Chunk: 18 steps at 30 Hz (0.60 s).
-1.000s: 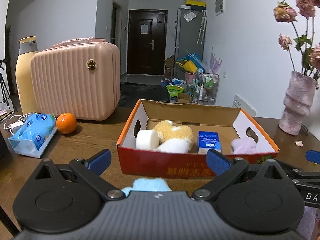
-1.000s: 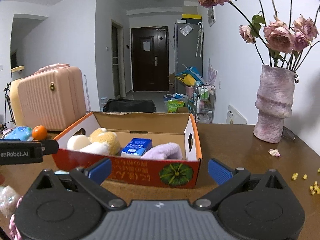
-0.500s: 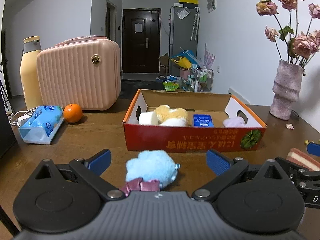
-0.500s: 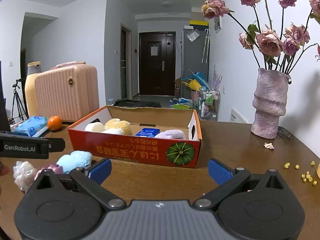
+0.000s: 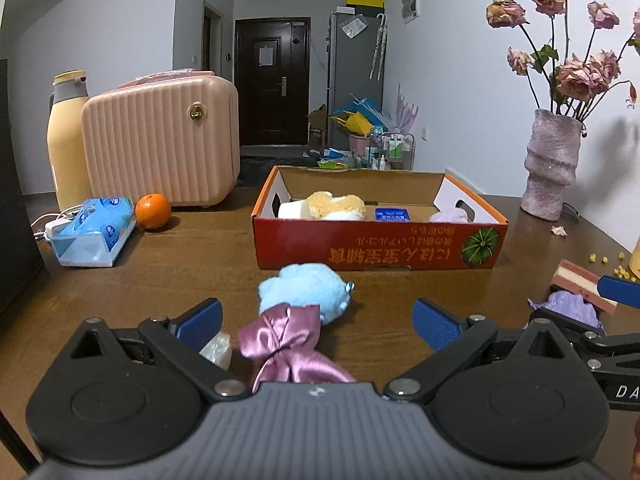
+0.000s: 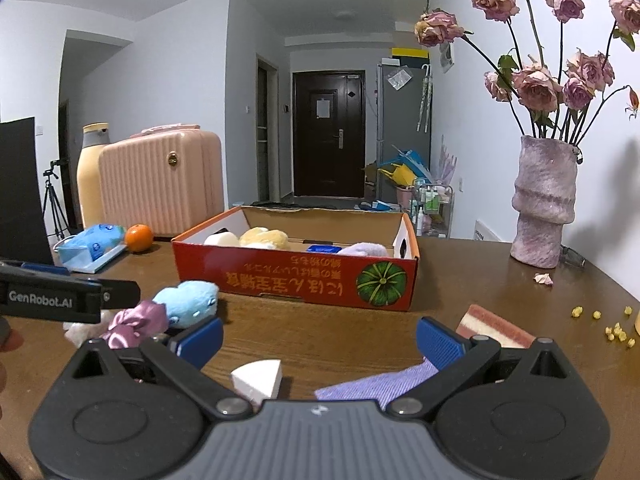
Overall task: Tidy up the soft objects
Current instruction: 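Close the right tool on the white foam wedge while the left tool approaches the plastic bag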
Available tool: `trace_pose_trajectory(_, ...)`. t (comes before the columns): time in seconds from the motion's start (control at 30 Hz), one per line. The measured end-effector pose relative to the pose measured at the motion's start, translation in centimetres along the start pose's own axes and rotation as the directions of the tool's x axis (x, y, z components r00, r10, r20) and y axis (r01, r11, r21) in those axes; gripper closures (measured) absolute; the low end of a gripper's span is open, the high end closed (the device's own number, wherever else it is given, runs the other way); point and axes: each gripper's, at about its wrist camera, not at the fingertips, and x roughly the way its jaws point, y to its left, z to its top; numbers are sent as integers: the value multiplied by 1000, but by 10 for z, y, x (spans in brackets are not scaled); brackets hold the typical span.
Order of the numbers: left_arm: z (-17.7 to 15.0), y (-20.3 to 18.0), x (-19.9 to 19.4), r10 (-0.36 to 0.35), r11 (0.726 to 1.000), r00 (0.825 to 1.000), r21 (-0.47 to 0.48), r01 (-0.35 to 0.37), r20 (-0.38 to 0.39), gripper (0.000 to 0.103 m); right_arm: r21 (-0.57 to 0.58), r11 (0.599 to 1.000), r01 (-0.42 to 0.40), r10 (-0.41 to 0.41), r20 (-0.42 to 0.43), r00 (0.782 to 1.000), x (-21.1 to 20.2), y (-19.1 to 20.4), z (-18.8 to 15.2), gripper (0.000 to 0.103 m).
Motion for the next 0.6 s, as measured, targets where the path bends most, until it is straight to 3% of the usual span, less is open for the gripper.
trace_pose_trajectory(0.6, -25, 23, -15, -14, 1000, 999, 1, 14, -47, 0, -57, 998, -31, 30, -28, 999, -4, 22, -22, 0)
